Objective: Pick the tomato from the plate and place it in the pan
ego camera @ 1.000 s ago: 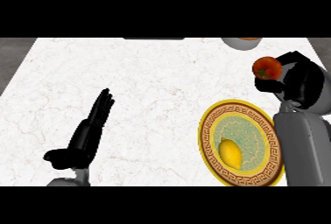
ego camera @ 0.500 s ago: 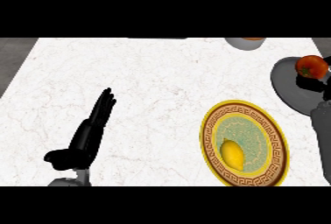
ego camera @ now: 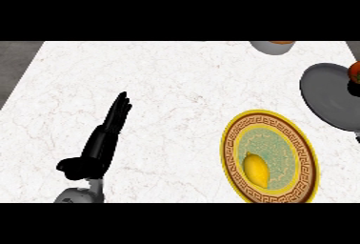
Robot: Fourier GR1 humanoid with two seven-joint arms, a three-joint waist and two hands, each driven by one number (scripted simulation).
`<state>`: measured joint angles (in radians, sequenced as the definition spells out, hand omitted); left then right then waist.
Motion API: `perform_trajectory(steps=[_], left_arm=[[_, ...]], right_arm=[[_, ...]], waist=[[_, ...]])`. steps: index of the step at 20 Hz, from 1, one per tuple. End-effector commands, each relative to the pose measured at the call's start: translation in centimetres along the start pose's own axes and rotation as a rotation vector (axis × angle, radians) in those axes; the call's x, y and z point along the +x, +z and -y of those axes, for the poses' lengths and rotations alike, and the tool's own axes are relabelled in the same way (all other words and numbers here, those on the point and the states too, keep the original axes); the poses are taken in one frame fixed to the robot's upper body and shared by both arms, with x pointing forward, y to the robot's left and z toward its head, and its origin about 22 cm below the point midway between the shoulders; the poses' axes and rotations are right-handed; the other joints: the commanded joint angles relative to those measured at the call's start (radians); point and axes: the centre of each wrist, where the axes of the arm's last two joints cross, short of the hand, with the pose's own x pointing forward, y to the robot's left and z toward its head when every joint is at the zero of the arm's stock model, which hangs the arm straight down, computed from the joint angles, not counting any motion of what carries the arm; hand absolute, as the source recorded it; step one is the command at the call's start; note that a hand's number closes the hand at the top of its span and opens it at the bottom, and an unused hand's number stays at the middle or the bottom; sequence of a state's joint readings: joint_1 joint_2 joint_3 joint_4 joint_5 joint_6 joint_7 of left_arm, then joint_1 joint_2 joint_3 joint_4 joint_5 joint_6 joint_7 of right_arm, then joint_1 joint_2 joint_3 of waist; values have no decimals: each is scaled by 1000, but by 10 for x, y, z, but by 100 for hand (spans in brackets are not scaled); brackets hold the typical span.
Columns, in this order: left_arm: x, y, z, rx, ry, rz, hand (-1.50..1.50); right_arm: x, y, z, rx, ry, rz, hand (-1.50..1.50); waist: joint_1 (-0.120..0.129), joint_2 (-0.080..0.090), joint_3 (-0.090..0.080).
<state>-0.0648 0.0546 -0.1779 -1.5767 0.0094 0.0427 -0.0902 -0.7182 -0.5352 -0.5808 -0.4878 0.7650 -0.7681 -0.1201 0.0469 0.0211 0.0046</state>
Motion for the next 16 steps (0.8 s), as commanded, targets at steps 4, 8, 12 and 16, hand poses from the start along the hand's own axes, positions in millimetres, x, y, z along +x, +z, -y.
perform_trajectory(steps=[4,8,12,16], left_arm=[[1,-5,16,-39,20,21,0],[-1,3,5,-11,0,11,0],[2,-6,5,-29,7,-1,0],[-1,-4,3,-19,9,6,0]], right_arm=[[-35,8,-3,408,145,-124,-150],[-25,-9,6,515,-46,-157,-150],[-15,2,-7,434,-118,-106,-150],[-4,-13,2,280,-296,-85,-150]], waist=[[39,19,2],[34,12,4],[29,14,4],[21,11,4]])
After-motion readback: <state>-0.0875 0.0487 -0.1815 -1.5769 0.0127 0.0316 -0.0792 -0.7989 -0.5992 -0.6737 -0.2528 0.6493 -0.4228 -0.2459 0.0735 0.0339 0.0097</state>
